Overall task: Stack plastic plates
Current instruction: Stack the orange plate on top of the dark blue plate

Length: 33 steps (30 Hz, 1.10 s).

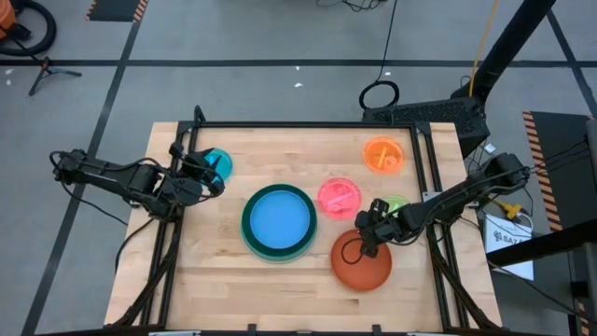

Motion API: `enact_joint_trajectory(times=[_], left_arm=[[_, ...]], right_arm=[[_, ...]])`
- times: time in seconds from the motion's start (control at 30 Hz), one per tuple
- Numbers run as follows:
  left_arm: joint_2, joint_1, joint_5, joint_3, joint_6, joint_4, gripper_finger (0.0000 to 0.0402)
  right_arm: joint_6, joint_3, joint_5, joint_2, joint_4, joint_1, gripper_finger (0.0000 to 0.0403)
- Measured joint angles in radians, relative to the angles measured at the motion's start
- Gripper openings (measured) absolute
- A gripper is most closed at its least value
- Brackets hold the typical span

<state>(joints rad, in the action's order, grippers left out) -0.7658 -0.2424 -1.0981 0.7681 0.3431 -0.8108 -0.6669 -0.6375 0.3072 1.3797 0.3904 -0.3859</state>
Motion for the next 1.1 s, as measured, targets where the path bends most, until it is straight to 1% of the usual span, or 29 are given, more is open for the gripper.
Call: enact_joint_trajectory(times=[0.07, 0.17, 0.3, 0.47, 0.5, 0.63, 0.73, 0.93, 1.1], left_arm=[[0.0, 0.0, 0.0, 0.0, 0.0, 0.0, 0.0145], [0.0, 0.0, 0.0, 0.0, 0.0, 0.0, 0.0145], [0.0, 0.0, 0.0, 0.0, 0.0, 0.0, 0.0145], [0.0, 0.0, 0.0, 0.0, 0.0, 0.0, 0.0145], [0.0, 0.0, 0.0, 0.0, 0.0, 0.0, 0.0145], [0.0, 0.0, 0.0, 0.0, -0.001, 0.0, 0.0145], [0.0, 0.0, 0.0, 0.0, 0.0, 0.0, 0.0145], [0.0, 0.0, 0.0, 0.0, 0.005, 0.0, 0.0145], [0.0, 0.0, 0.0, 0.0, 0.006, 0.0, 0.0145]], right_arm=[[0.008, 0.002, -0.008, 0.012, -0.025, -0.001, 0.0156], [0.021, 0.002, -0.023, 0.013, -0.054, -0.001, 0.0136], [0.021, 0.002, -0.023, 0.01, -0.054, 0.0, 0.0089], [0.013, 0.002, -0.028, 0.003, -0.062, 0.0, 0.0017], [0.013, 0.001, -0.036, -0.001, -0.063, 0.0, 0.0011], [-0.005, 0.001, -0.055, -0.029, -0.051, 0.0, 0.0015], [-0.011, 0.001, -0.075, -0.074, -0.045, 0.0, 0.0007], [-0.005, 0.002, -0.073, -0.18, -0.08, 0.009, 0.0004], [-0.007, 0.002, -0.069, -0.251, -0.112, 0.043, 0.0003]])
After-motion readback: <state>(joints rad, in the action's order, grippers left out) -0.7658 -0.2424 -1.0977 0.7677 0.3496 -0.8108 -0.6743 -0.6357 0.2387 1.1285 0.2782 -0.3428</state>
